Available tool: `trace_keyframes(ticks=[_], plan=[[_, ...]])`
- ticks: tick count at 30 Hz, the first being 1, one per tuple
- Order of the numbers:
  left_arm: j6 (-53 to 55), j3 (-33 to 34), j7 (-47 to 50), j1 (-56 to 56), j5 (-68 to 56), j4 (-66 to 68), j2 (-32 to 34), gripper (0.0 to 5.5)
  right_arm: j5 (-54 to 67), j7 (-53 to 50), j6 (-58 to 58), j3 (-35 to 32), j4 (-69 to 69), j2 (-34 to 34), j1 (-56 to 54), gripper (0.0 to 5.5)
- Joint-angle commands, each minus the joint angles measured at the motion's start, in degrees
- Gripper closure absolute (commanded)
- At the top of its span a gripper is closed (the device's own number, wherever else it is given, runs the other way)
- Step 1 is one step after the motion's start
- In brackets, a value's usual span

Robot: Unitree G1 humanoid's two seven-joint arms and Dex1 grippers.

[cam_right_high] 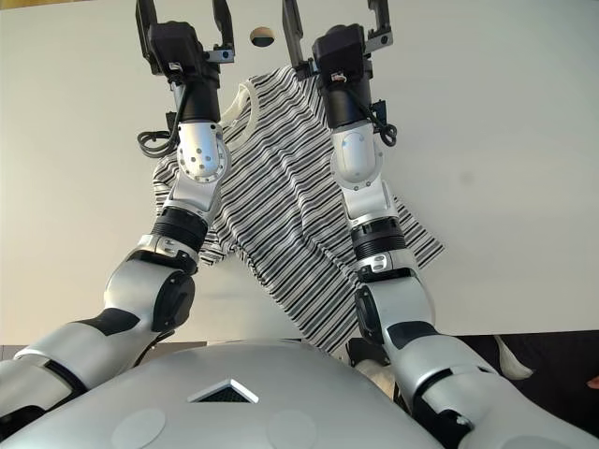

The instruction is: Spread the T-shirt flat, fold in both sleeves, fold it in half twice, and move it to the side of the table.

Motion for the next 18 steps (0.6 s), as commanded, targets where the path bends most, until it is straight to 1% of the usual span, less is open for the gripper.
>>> trace_keyframes(ticks=[1,6,10,14,18], plan=[[-0.66,0.0,-0.2,-1.67,-0.44,0.54,0.22,1.32,0.52,-0.43,-0.28,-0.7,0.85,-0.62,-1.71,1.45],[-0.56,0.41,-0.43,-1.05,-1.32,-0.01,0.23,1.32,1.02,0.36,0.34,-0.84,-0.79,-0.73,-0.24,1.45],[-0.41,1.09,-0.79,-0.35,-2.39,0.13,0.92,1.32,1.43,0.6,0.94,-0.81,1.27,-0.8,-0.96,1.45],[-0.26,0.25,-1.46,1.39,-2.31,-2.32,0.41,1.32,0.03,-0.14,0.57,0.03,-0.02,-0.59,0.06,1.45],[0.26,-0.89,-1.73,1.72,-1.74,-2.08,-1.16,1.32,-0.97,1.63,2.2,1.77,-1.02,-0.91,2.54,1.45]])
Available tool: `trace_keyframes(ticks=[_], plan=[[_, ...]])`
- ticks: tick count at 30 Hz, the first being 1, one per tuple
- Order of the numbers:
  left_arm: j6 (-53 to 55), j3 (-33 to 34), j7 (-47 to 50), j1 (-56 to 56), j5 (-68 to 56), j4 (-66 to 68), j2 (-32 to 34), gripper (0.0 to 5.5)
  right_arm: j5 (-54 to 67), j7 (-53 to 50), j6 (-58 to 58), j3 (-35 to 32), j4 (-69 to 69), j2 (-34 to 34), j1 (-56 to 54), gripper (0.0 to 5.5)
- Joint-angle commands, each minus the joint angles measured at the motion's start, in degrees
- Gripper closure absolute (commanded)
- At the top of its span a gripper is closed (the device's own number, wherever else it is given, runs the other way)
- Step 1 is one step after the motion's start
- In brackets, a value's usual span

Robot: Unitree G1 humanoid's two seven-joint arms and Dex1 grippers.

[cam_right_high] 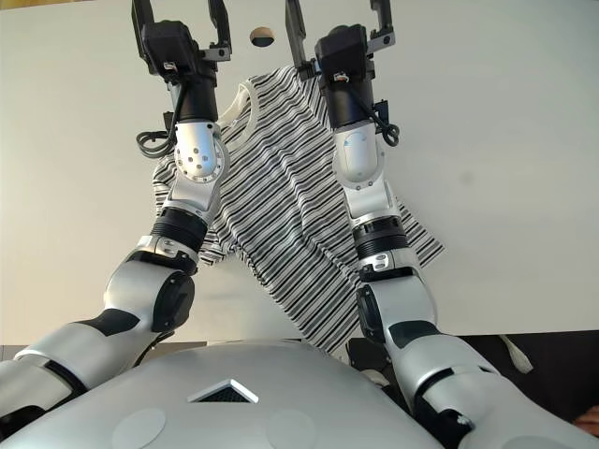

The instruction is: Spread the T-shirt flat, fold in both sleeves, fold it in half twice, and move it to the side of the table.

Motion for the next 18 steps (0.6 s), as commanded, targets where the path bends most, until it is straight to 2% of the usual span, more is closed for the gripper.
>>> trace_keyframes(ticks=[1,5,18], plan=[[-0.76,-1.54,-0.95,0.81,0.88,-0.5,-0.75,1.32,-0.89,0.59,1.15,0.62,-2.18,-0.82,2.23,1.45],[-2.1,-1.16,-2.66,-0.33,-0.33,1.24,0.6,1.32,-0.68,-2.07,1.12,-1.61,-2.16,-1.79,1.7,1.45],[-4.2,-1.3,-2.19,0.35,1.35,0.02,1.14,1.32,-3.63,-3.53,2.2,-0.25,-0.3,-1.9,-1.04,1.45]])
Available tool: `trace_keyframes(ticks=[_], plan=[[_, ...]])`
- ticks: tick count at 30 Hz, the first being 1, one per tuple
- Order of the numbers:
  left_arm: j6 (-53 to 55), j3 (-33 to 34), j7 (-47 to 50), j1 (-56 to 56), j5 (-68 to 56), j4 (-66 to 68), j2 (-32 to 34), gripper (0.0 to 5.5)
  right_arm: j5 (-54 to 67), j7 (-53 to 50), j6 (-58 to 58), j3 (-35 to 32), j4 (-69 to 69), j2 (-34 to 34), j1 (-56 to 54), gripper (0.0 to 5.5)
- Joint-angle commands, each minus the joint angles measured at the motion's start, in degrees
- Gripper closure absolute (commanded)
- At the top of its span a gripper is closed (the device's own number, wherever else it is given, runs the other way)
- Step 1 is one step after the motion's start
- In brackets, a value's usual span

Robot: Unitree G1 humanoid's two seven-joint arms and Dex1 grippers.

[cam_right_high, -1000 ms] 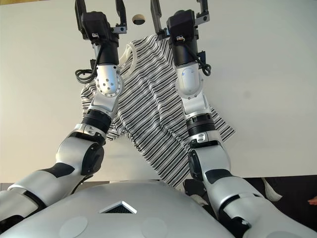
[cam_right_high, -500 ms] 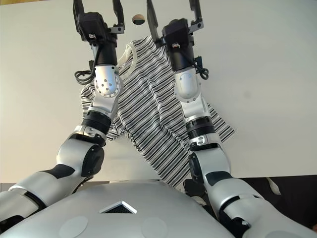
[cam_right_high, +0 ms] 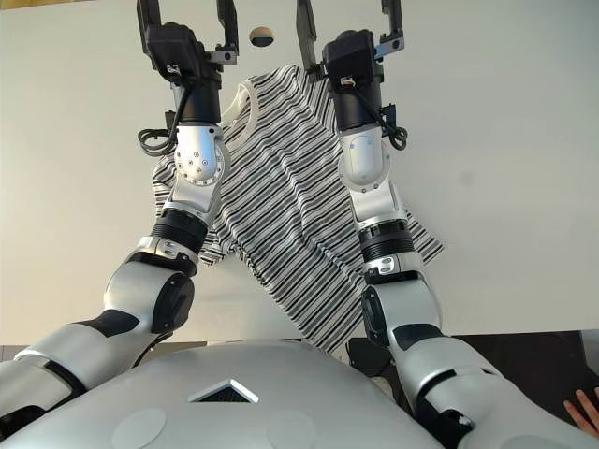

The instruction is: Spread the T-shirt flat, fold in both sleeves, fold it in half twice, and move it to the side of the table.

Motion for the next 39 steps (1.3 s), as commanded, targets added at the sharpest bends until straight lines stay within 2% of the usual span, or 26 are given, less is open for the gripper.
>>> trace_keyframes(ticks=[1,5,9,12,18,25,34,39], plan=[[0.18,0.35,1.65,0.15,1.25,0.05,0.61,1.32,-5.18,-2.82,3.2,1.43,3.65,-1.79,-2.82,1.45],[0.64,2.55,3.41,-0.59,0.58,-2.42,1.54,1.32,-12.07,-5.39,8.41,3.11,15.73,-8.77,-10.38,1.45],[1.65,3.02,4.27,-0.53,1.62,-6.01,1.73,1.32,-19.21,3.62,10.95,11.57,29.1,-14.06,-19.46,1.45],[2.48,2.4,4.12,-0.57,2.38,-7.12,1.34,1.32,-24.83,10.87,11.86,18.57,36.21,-17.49,-22.34,1.45],[3.56,1.47,3.72,-0.53,3.34,-7.5,0.67,1.32,-30.66,15.64,14.97,27.16,44.4,-16.73,-22.36,1.45],[4.02,0.17,2.33,-0.01,3.41,-9.06,0.64,1.32,-30.31,15.57,21.32,29.14,48.14,-17.2,-22.17,1.45],[4.92,-0.67,0.89,0.56,4.48,-10.36,3.16,1.32,-26.66,9.97,24.22,25.84,48.01,-29.48,-14.11,1.45],[8.47,-3.18,-0.16,2.41,10.52,-8.37,9.25,1.32,-23.99,6.5,20.8,24.65,44.48,-32.34,-7.01,1.45]])
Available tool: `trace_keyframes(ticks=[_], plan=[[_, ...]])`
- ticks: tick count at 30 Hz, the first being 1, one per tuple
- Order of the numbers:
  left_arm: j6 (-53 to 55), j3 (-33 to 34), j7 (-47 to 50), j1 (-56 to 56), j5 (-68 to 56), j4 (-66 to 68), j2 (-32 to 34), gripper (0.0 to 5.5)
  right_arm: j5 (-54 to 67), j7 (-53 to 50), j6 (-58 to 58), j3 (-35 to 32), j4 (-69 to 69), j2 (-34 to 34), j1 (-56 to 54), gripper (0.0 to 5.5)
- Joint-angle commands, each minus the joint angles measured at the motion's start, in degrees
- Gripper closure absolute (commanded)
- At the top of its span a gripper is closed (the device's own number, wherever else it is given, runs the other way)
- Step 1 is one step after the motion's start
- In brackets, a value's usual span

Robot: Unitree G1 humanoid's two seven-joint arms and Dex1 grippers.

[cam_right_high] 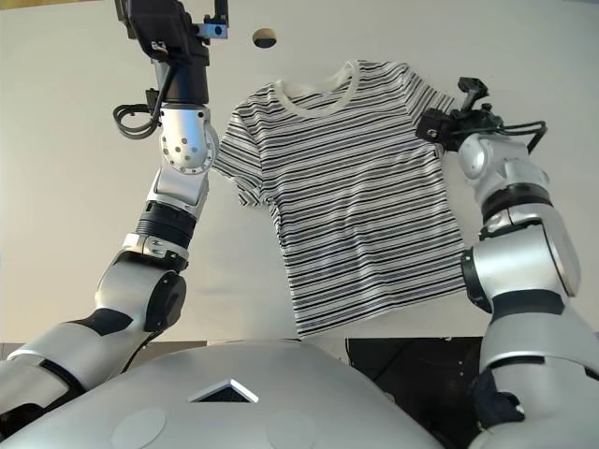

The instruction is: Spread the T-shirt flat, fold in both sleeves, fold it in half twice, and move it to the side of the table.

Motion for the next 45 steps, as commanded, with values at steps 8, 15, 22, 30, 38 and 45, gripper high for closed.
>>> trace_keyframes(ticks=[8,15,22,30,38,45], plan=[[4.89,-19.73,-12.6,3.17,23.45,5.62,16.61,1.32,6.15,-13.69,-1.49,-9.83,-31.99,1.03,10.19,1.45],[-0.67,-34.75,-18.62,-0.45,36.45,11.23,24.69,1.32,2.88,-10.36,7.89,-12.37,-53.11,2.19,18.74,1.45],[-2.63,-37.99,-22.73,-2.16,38.17,13.65,35.21,1.32,3.03,-6.61,8.47,-12.04,-57.98,2.69,21.61,1.45],[0.23,-42.24,-10.06,-14.01,42.22,30.75,34.89,1.32,13.0,8.3,-1.67,-9.09,-70.62,3.57,29.02,1.45],[-1.49,-38.26,8.19,-17.95,38.66,30.3,37.38,1.32,13.46,18.55,-5.67,-8.24,-76.55,0.6,32.93,1.45],[-2.68,-29.78,10.74,-10.6,31.41,19.41,43.95,1.32,9.26,30.28,-9.76,-4.19,-77.28,-8.76,43.16,1.45]])
